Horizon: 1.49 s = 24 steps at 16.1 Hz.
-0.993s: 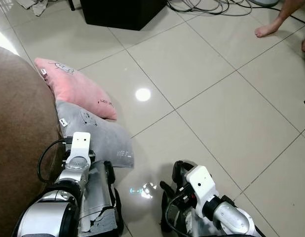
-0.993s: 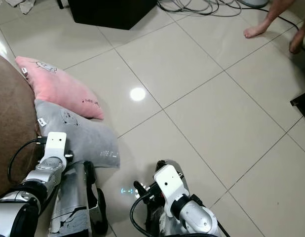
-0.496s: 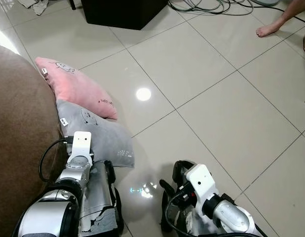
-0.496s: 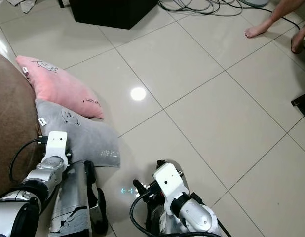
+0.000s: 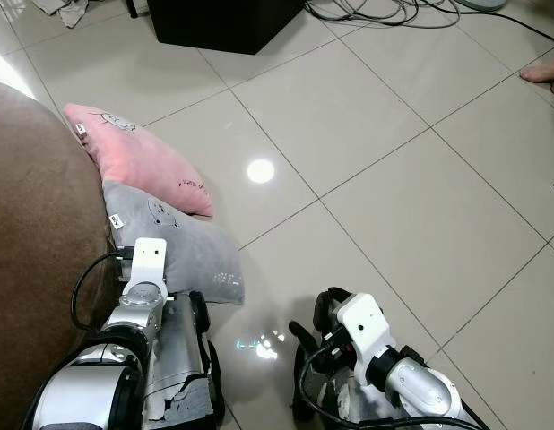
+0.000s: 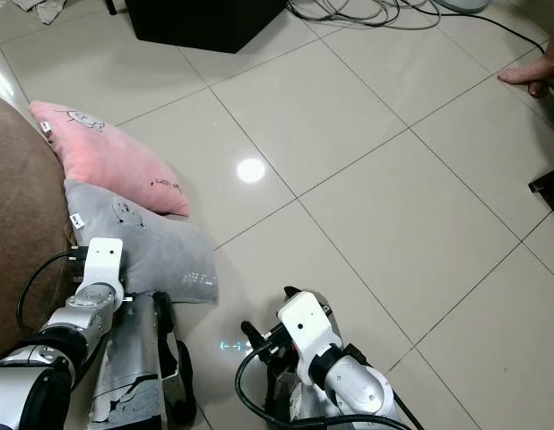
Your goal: Move the pillow to the sofa
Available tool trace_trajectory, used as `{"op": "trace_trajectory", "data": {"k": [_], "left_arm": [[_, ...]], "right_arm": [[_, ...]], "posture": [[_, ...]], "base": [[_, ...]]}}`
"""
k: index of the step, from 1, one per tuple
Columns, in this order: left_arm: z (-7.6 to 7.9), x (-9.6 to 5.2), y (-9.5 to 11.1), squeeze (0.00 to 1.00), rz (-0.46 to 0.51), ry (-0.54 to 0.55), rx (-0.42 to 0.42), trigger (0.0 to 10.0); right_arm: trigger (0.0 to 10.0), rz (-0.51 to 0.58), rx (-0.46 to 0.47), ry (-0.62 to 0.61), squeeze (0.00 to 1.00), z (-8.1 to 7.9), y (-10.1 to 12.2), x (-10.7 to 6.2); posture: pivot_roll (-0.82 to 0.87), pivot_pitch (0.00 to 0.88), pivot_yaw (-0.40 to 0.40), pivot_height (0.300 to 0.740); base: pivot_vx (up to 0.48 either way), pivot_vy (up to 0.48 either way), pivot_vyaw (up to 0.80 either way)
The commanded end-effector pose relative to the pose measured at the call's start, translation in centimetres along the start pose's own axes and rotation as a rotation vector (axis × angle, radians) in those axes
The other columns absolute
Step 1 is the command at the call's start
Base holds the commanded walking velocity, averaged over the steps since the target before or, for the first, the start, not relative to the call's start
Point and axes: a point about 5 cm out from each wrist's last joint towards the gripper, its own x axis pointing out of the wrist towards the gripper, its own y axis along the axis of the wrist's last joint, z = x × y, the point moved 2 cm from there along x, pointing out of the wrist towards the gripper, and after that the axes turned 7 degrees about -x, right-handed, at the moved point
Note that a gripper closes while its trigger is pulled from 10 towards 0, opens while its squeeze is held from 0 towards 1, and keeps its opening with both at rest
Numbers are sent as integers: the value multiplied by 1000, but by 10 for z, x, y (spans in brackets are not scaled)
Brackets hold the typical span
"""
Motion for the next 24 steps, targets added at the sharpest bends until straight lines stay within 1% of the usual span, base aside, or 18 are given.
{"op": "trace_trajectory", "data": {"k": [1, 7, 10, 12, 13, 14, 15, 16, 17, 18, 19, 20, 21, 22, 23, 24], "left_arm": [[1, -1, -16, 0, -51, -15, 15, 0], [4, -1, -15, 0, -46, -38, 0, 0], [9, -1, -11, 0, -32, -70, -40, 0], [23, -3, 0, 0, 14, -166, -115, 0], [28, -4, 8, 0, 51, -218, -167, 0], [34, -6, 19, 0, 110, -280, -230, 0], [41, -12, 38, 0, 216, -379, -268, 0], [44, -17, 48, 0, 279, -436, -290, 0], [51, -35, 72, 0, 417, -566, -318, 0], [53, -49, 85, 0, 494, -627, -326, 0], [56, -73, 104, 0, 601, -701, -317, 0], [54, -85, 116, 0, 683, -696, -280, 0], [52, -102, 136, 0, 791, -652, -259, 0], [53, -114, 146, 0, 859, -628, -256, 0], [59, -119, 147, 0, 894, -623, -227, 3333], [61, -123, 147, 0, 909, -604, -183, 10000]], "right_arm": [[10000, -26, 5, 16, 0, -4, -7, -2], [10000, -10, -10, -4, 0, 0, -6, 2], [10000, 0, -24, -29, 0, 7, -6, 5], [10000, 21, 20, -103, 0, 18, -4, 2], [10000, 34, 48, -152, 0, 25, -4, -1], [10000, 49, 74, -205, 0, 32, -3, -3], [10000, 61, 89, -300, 0, 43, -2, -7], [10000, 75, 87, -355, 0, 49, 0, -9], [10000, 97, 84, -444, 0, 60, 5, -14], [10000, 114, 78, -481, 0, 66, 10, -18], [10000, 119, 89, -542, 0, 76, 15, -22], [10000, 130, 121, -569, 0, 84, 20, -25], [10000, 189, 126, -584, 0, 90, 31, -26], [10000, 221, 128, -611, 0, 95, 40, -24], [10000, 245, 128, -629, 0, 99, 48, -21], [10000, 270, 140, -641, 0, 101, 53, -20]], "posture": [[-24, 326, -99, 564], [-17, 308, -97, 564], [-13, 283, -95, 564], [-3, 250, -90, 564], [2, 235, -89, 564], [9, 217, -86, 564], [12, 189, -79, 564], [12, 165, -70, 564], [14, 139, -64, 564], [16, 120, -62, 564], [18, 104, -59, 564], [19, 87, -60, 564], [20, 79, -59, 569], [26, 58, -55, 579], [31, 42, -56, 589], [31, 42, -56, 599]], "base": [[0, 0, 0], [0, 0, 0], [0, 0, 0], [0, 0, 0], [0, 0, 0], [0, 0, 0], [0, 0, 0], [0, 0, 0], [0, 0, 0], [0, 0, 0], [0, 0, 0], [0, 0, 0], [0, 0, 0], [0, 0, 0], [0, 0, 0], [0, 0, 0]]}}
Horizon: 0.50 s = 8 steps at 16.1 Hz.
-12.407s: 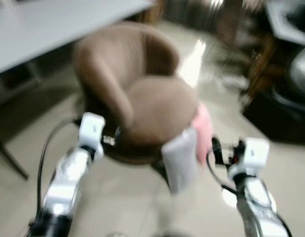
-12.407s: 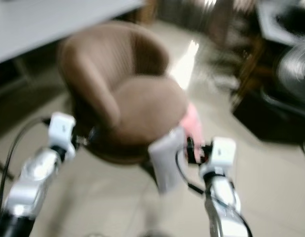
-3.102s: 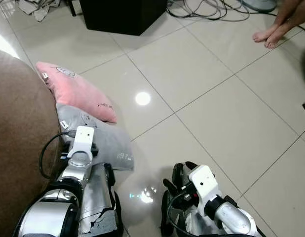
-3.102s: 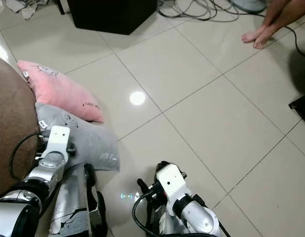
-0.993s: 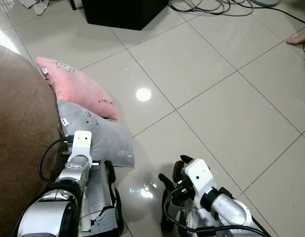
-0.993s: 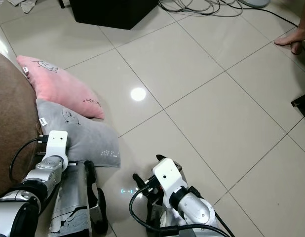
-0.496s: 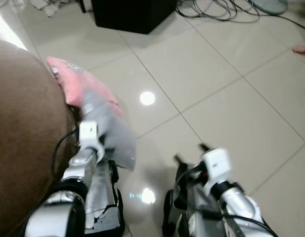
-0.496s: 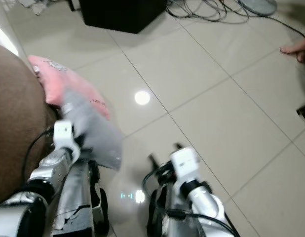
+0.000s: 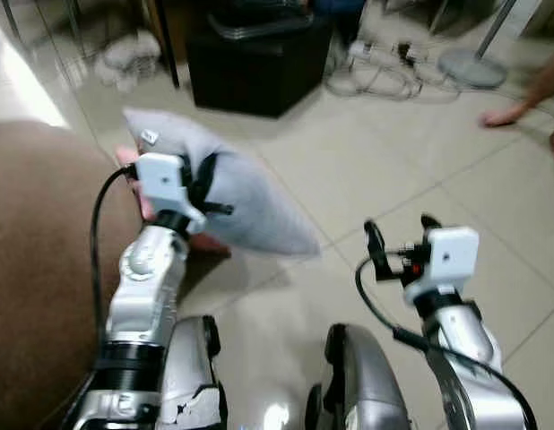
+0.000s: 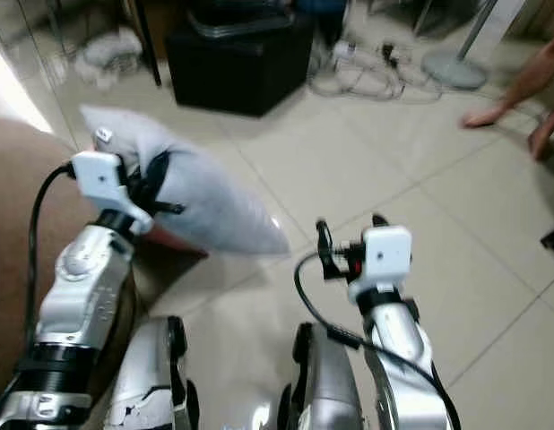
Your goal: Move the pillow to the sofa
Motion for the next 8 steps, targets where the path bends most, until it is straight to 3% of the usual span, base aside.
{"op": "trace_trajectory", "data": {"k": [1, 4, 8], "left_arm": [[4, -1, 9, 0, 33, 1, 54, 10000], [8, 7, 12, 0, -37, 12, 58, 10000], [13, 0, -2, 0, -72, -19, 111, 10000]], "right_arm": [[10000, 7, 22, -31, 0, 5, 4, 0], [10000, 9, 13, -24, 0, 2, 12, 5], [10000, 9, 24, -35, 0, 4, 12, 9]], "posture": [[34, 31, -58, 609], [40, 16, -64, 634], [42, 8, -68, 674]], "base": [[0, 0, 0], [0, 0, 0], [0, 0, 0]]}}
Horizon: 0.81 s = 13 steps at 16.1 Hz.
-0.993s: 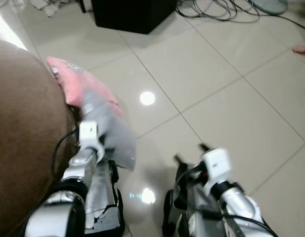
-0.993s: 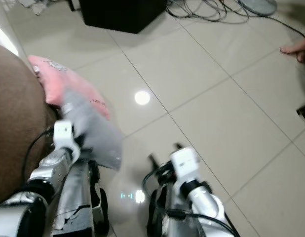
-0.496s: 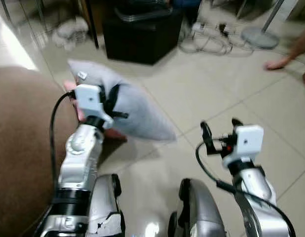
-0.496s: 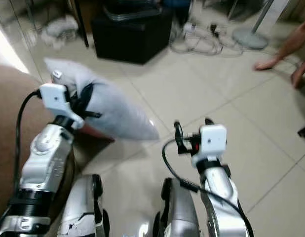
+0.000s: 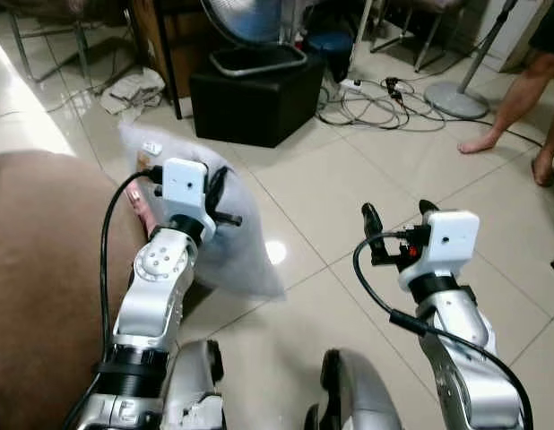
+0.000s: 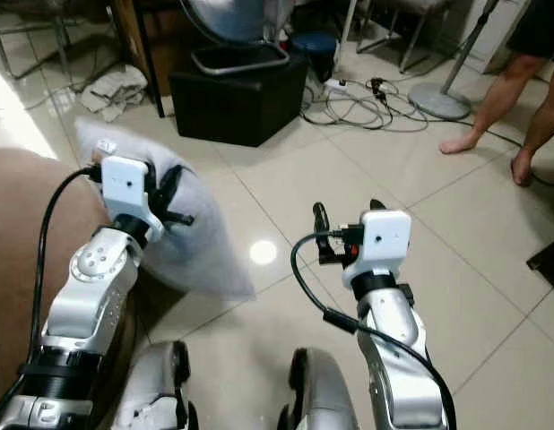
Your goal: Move the pillow to the sofa
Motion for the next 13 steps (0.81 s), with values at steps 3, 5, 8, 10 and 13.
{"op": "trace_trajectory", "data": {"k": [3, 5, 8, 10, 13], "left_arm": [[7, 0, 10, 0, 54, -33, 27, 10000], [8, 1, 8, 0, 45, -38, 21, 10000], [11, 1, 6, 0, 38, -51, 16, 10000], [11, 2, 7, 0, 45, -49, 24, 10000], [12, 3, 7, 0, 44, -49, 31, 10000]], "right_arm": [[10000, -15, -4, -14, 0, 6, -1, 0], [10000, -23, -1, -10, 0, 5, -3, 0], [10000, -28, 0, -2, 0, 4, -4, 1], [10000, -32, 0, 0, 0, 5, -5, 1], [10000, -54, -8, 17, 0, 3, -11, 1]], "posture": [[42, 3, -70, 699], [44, 0, -70, 719], [43, 0, -71, 740], [45, 0, -74, 740], [46, 0, -77, 740]], "base": [[0, 0, 0], [0, 0, 0], [0, 0, 0], [0, 0, 0], [0, 0, 0]]}}
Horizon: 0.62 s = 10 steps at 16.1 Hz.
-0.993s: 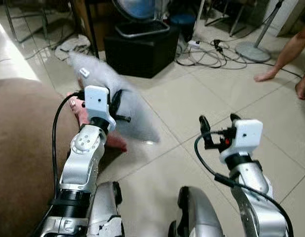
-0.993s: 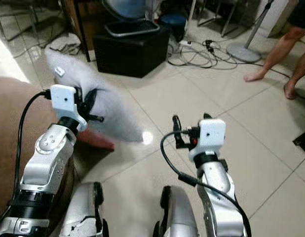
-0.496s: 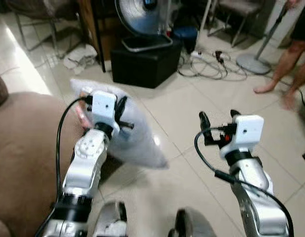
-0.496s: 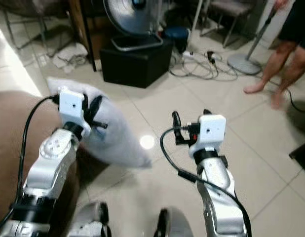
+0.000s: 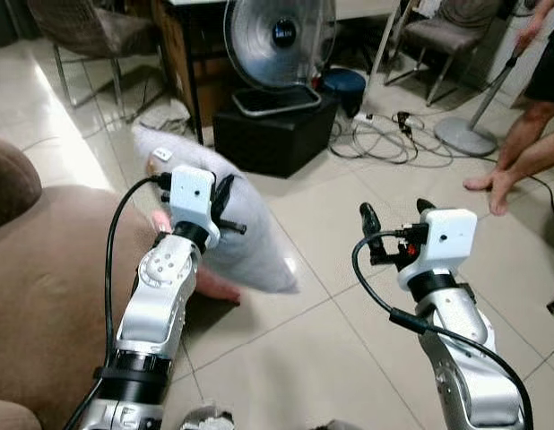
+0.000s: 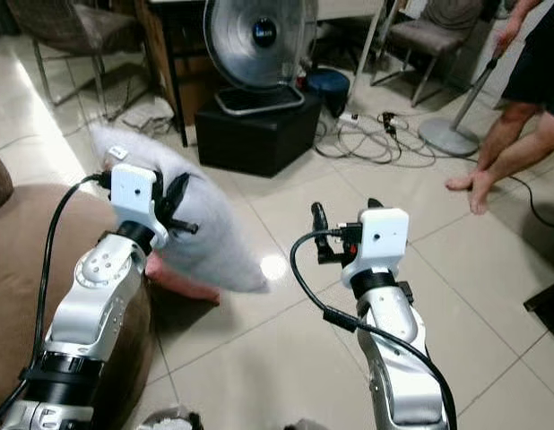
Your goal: Move the pillow to the sofa
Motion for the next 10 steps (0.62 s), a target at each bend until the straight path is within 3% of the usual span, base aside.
{"op": "trace_trajectory", "data": {"k": [1, 2, 4, 10], "left_arm": [[6, 5, 11, 0, 49, -23, 34, 10000], [5, 6, 10, 0, 46, -16, 89, 10000], [1, 7, 11, 0, 48, 12, 115, 10000], [1, 5, 17, 0, 73, -4, 138, 10000]], "right_arm": [[10000, -56, -25, 20, 0, 0, -11, -1], [10000, -75, -55, 60, 0, -4, -15, -3], [10000, -122, -129, 189, 0, -17, -25, -8], [10000, -154, -106, 311, 0, -25, -37, -13]], "posture": [[47, 0, -77, 740], [48, 0, -79, 740], [47, 0, -81, 740], [64, 4, -90, 740]], "base": [[0, 0, 0], [0, 0, 0], [0, 0, 800], [277, 0, 800]]}}
